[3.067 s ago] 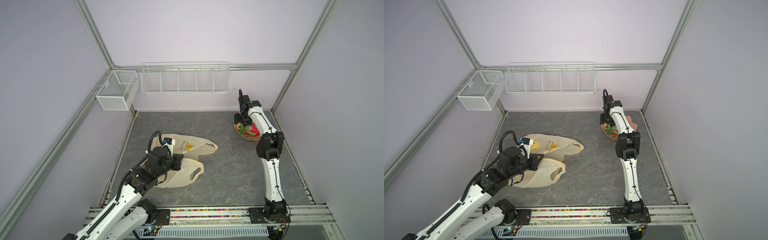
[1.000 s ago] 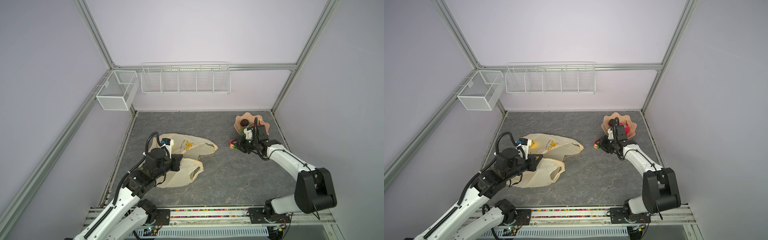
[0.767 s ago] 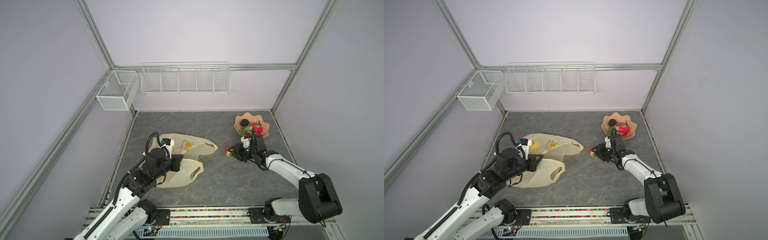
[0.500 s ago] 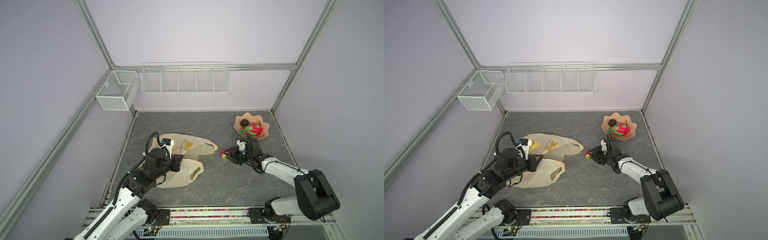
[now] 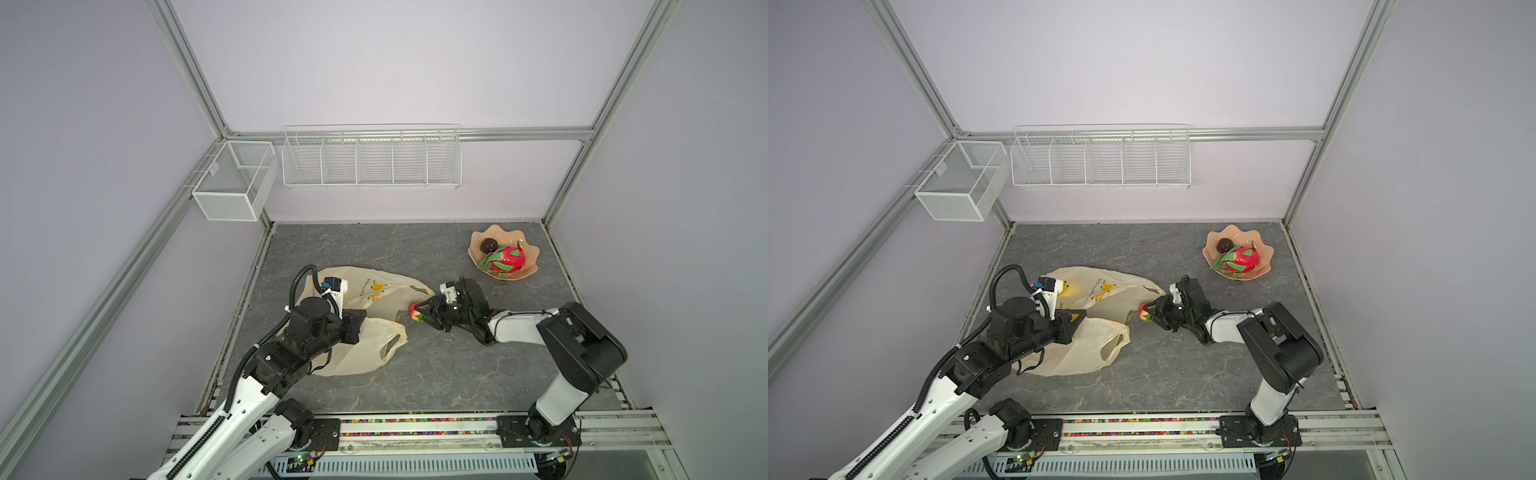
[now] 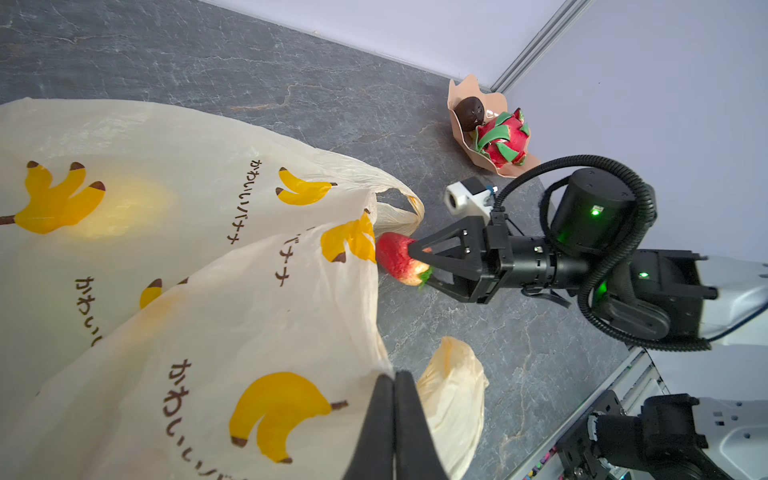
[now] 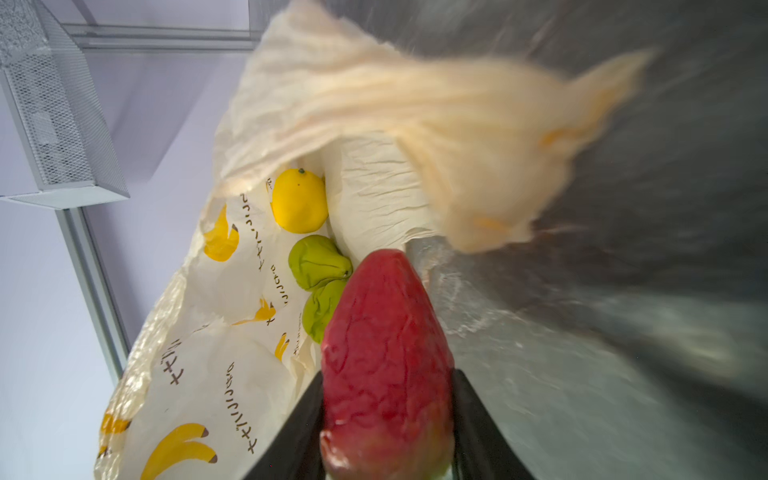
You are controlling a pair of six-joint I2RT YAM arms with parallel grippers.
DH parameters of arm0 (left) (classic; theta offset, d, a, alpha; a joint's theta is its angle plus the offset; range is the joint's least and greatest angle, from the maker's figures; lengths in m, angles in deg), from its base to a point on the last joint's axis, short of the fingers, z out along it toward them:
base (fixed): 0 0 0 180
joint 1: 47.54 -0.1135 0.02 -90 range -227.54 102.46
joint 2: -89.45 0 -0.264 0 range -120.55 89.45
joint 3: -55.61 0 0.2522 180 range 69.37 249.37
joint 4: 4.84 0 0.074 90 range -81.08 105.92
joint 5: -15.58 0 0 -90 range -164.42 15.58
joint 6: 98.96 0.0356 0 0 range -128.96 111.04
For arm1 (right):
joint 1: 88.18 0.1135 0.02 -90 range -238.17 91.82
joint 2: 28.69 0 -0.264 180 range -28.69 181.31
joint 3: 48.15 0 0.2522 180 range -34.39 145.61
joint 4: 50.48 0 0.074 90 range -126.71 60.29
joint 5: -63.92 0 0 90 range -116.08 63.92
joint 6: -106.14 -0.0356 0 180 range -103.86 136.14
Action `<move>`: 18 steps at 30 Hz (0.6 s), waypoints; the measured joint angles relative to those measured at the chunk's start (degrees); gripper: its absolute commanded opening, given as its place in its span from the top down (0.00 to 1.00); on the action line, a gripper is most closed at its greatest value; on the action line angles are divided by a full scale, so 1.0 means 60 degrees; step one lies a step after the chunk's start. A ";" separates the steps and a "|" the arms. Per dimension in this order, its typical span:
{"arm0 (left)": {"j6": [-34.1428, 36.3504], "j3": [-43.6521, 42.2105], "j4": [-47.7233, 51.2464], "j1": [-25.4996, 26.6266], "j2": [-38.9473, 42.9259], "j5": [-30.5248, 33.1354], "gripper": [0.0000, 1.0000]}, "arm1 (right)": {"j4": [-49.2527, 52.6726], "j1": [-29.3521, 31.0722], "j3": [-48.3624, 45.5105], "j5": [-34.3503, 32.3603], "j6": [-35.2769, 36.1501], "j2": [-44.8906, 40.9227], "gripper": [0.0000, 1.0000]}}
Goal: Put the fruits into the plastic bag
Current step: 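Lift the strawberry with the right gripper and carry it toward the bag, then lower the strawberry into the bag and open the right gripper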
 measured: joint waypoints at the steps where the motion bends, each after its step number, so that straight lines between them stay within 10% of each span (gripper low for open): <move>1: 0.0000 0.0000 0.0000 0.0000 0.0000 0.0000 1.00 | -0.0328 0.0197 0.0142 -0.0015 -0.0211 0.0270 0.67; 12: -0.0007 0.0000 -0.0007 0.0000 -0.0025 -0.0029 1.00 | -0.3013 0.2280 0.3311 0.0127 -0.2295 0.4054 0.69; 18: -0.0011 0.0000 -0.0025 0.0000 -0.0076 -0.0036 1.00 | -0.2838 0.2736 0.4863 0.0397 -0.2677 0.5100 0.51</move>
